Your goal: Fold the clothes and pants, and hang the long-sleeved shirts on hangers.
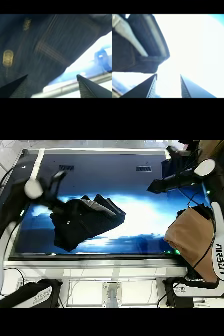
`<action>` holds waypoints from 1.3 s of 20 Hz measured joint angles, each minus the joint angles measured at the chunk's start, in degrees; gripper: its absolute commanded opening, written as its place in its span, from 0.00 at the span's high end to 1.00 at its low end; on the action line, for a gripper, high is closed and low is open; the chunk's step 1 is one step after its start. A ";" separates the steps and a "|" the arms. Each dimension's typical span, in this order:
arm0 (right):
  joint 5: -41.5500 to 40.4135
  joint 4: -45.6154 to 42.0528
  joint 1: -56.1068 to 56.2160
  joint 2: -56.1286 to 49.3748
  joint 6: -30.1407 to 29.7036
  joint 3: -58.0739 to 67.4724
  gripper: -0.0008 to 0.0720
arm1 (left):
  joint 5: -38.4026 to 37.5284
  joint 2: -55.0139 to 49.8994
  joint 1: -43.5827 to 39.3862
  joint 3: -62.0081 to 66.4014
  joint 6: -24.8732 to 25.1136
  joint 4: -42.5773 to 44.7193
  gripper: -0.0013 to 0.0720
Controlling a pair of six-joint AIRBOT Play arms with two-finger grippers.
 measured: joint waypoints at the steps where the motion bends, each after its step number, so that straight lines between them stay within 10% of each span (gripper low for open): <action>1: -0.20 0.81 0.50 -1.01 -0.63 -1.18 0.26 | 2.14 4.24 1.05 -6.08 -2.71 0.22 0.05; 11: -4.35 4.48 5.81 -5.64 -2.34 -3.93 0.26 | 17.03 13.73 3.48 -32.06 -17.27 -5.16 0.06; 14: -4.74 4.76 6.16 -5.75 -2.47 -4.02 0.26 | 22.53 10.05 3.48 -33.00 -15.96 -9.68 0.32; 16: -5.07 4.72 6.29 -5.77 -2.47 -4.02 0.26 | 25.88 8.17 3.48 -33.24 -11.82 -15.52 0.83; 17: -5.07 4.61 6.29 -5.81 -2.47 -4.02 0.26 | 27.08 7.41 3.48 -33.33 -9.46 -18.53 0.92; 26: -6.16 2.58 4.61 -11.26 -2.36 -4.72 0.19 | 29.46 9.79 3.54 -33.46 -1.95 -27.61 0.92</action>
